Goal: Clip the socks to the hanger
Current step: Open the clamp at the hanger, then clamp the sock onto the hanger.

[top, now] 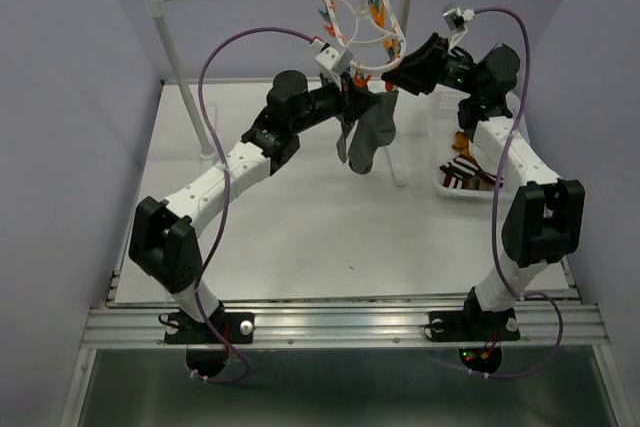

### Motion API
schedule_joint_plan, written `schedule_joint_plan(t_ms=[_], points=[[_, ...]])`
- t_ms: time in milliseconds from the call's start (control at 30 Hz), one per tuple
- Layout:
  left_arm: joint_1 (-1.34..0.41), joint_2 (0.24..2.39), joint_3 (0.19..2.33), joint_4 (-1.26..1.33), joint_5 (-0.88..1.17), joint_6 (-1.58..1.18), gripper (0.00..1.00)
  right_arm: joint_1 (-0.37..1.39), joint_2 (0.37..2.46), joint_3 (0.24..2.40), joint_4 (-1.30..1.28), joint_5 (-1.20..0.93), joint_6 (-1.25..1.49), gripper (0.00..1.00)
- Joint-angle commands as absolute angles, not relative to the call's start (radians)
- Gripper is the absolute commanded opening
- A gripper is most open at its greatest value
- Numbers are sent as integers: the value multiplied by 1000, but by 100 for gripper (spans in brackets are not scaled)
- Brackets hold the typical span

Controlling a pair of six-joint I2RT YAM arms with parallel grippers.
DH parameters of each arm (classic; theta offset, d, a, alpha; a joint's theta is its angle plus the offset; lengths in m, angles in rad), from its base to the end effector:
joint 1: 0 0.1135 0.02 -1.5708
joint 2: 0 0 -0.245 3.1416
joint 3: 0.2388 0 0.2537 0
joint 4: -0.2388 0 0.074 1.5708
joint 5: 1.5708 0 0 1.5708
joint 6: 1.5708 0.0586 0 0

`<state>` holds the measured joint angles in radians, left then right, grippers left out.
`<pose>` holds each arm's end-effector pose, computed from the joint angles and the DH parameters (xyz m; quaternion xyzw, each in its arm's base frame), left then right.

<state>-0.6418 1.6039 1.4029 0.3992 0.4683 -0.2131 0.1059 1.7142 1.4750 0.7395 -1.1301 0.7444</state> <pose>0.3089 -0.2639 0.3928 0.3065 0.5641 -0.4457 0.6238 0.3878 0.0945 0.4034 -0.3021 0.5536 0.5484 0.5491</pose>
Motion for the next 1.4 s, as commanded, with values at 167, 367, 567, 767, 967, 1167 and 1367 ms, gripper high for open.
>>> schedule_joint_plan(t_ms=[167, 367, 567, 767, 967, 1167, 1367], points=[[-640, 1674, 1558, 333, 423, -242, 0, 114, 1666, 1457, 867, -1170, 778, 1], [-640, 1686, 1577, 310, 419, -235, 0, 114, 1674, 1459, 887, -1170, 784, 1], [-640, 1703, 1598, 314, 479, -265, 0, 114, 1686, 1457, 897, -1172, 753, 1], [-640, 1715, 1621, 307, 499, -272, 0, 114, 1693, 1453, 908, -1181, 723, 1], [-640, 1717, 1624, 301, 506, -272, 0, 114, 1706, 1454, 928, -1197, 713, 1], [-637, 1723, 1634, 316, 523, -285, 0, 114, 1713, 1448, 962, -1209, 721, 1], [-637, 1726, 1643, 321, 523, -302, 0, 114, 1715, 1439, 968, -1212, 713, 1]])
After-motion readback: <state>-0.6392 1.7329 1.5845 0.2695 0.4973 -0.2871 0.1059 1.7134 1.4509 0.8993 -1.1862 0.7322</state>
